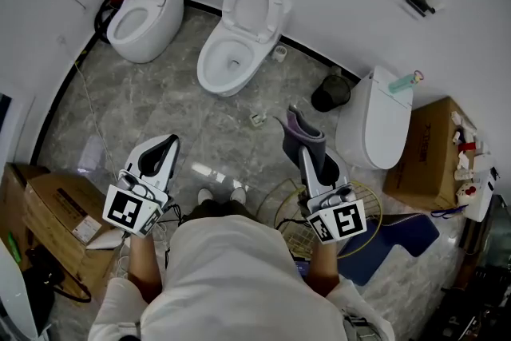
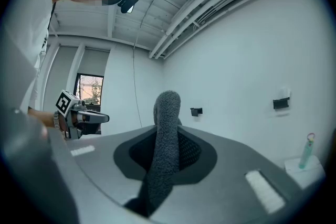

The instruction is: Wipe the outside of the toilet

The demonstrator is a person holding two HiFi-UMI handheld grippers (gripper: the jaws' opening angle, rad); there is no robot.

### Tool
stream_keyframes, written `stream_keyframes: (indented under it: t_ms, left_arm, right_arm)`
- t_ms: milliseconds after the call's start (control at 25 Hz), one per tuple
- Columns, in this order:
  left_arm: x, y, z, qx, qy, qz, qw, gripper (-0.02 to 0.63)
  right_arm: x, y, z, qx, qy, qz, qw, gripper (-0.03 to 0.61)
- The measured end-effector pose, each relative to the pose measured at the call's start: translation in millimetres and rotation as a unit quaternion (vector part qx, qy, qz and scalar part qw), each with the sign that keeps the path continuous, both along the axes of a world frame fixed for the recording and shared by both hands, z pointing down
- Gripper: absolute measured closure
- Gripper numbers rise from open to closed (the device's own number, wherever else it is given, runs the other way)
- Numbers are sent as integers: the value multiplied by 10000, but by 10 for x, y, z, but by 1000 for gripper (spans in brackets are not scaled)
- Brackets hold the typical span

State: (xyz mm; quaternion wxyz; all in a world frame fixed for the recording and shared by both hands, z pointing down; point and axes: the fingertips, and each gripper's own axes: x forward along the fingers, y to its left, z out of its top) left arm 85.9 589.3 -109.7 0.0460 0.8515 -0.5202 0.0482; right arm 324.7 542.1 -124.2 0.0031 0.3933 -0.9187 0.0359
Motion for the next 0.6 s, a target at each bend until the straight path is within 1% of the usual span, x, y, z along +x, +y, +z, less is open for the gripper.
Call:
stream_keyframes:
  t_ms: [360, 600]
  left_arm:
    - [113, -111, 102, -174, -125, -179, 9996, 615]
    - [245, -212, 148, -193, -199, -254, 9993, 615]
  right_arm:
    - [182, -206, 163, -129, -122, -39, 9998, 522]
    - [409, -349, 234, -128, -208, 20, 9997, 522]
